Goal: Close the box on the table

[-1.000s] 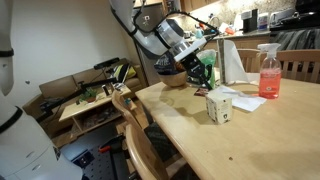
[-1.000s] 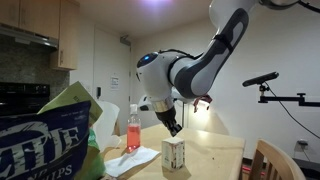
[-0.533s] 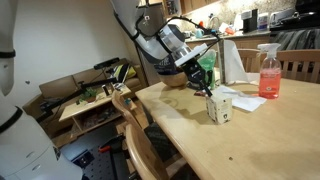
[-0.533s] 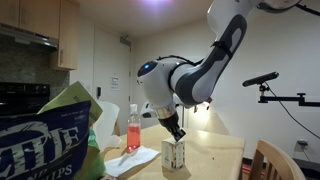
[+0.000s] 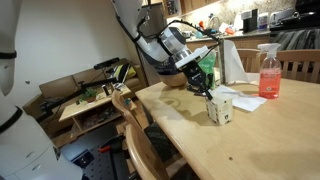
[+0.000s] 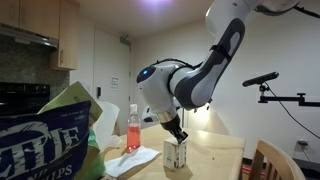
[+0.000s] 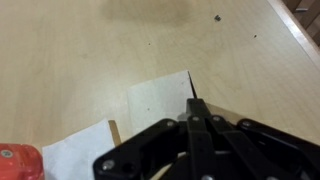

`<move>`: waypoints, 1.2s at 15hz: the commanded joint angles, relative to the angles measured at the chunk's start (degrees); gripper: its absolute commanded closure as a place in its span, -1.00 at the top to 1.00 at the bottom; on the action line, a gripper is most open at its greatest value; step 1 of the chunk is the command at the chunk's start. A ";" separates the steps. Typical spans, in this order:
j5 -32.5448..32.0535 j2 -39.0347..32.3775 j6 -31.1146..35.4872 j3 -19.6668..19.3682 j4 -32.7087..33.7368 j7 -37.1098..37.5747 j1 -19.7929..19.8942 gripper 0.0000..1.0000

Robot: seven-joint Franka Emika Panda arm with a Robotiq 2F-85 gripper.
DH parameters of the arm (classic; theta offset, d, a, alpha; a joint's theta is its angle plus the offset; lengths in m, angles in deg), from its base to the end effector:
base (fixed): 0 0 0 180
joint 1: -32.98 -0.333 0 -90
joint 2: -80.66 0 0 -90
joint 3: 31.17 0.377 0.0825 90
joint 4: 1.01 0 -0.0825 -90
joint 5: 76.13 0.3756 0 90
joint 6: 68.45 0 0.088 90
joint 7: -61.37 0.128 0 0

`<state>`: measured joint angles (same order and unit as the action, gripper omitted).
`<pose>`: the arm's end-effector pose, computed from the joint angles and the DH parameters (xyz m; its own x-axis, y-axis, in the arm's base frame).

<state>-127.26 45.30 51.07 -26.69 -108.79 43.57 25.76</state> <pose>0.6242 0.0719 0.2030 0.4229 0.6769 -0.6025 0.9060 -0.3278 0.2677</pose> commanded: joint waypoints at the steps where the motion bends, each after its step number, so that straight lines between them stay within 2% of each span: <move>1: -0.07 -1.11 -1.50 -0.06 1.58 -1.22 0.17 -1.00; 7: -3.69 5.10 0.14 0.10 -2.13 2.45 -1.35 -1.00; 11: -12.69 10.62 -0.82 0.37 -5.31 8.33 -4.62 -1.00; 12: -14.50 11.70 -0.66 0.93 -6.21 9.43 -5.06 -0.86; 13: -15.29 12.45 -0.59 1.57 -6.85 10.07 -5.23 -0.46; 14: -14.87 12.76 -0.56 2.26 -7.10 10.50 -5.07 -0.37; 15: -13.58 9.72 -0.53 2.35 -3.89 8.39 -4.23 -0.87; 18: -13.57 11.02 -0.59 3.02 -5.24 9.08 -4.66 -0.47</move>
